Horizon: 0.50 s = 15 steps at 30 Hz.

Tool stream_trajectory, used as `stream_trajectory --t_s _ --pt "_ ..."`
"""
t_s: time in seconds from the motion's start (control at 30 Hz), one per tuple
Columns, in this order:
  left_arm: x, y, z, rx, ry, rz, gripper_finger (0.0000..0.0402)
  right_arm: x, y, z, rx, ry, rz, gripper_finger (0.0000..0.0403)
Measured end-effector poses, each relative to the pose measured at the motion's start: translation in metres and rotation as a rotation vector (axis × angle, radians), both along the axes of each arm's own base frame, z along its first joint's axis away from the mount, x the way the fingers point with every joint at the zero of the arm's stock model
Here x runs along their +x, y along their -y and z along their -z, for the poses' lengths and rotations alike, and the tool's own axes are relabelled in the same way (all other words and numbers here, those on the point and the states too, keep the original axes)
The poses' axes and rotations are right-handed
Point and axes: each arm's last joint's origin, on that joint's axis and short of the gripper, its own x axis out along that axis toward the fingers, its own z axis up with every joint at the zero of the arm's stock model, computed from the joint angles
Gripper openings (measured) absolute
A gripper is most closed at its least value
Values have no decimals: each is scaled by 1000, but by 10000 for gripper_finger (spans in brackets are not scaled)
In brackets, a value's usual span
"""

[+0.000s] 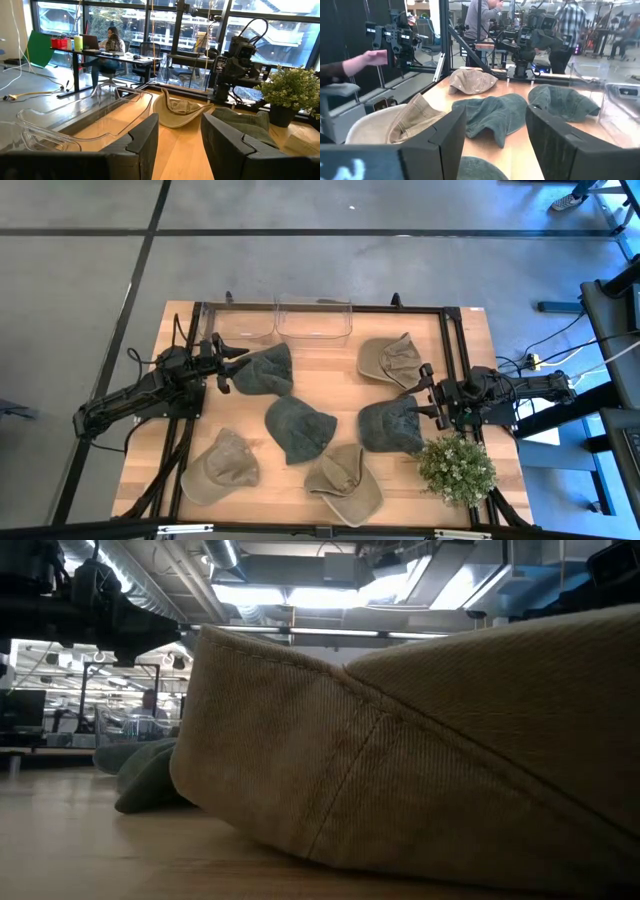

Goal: Pick & Place hat
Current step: Put the top brown cap into the right transparent bin

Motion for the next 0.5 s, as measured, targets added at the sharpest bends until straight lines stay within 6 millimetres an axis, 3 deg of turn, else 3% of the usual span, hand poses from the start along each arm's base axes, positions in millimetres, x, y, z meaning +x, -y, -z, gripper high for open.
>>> stream_trajectory --t_s 0.3,0.5 --pt "0 0 0 0 0 0 143 0 0 0 94 -16 -2 207" --pt "0 0 0 -1 0 0 143 -1 0 -8 79 69 -5 207"
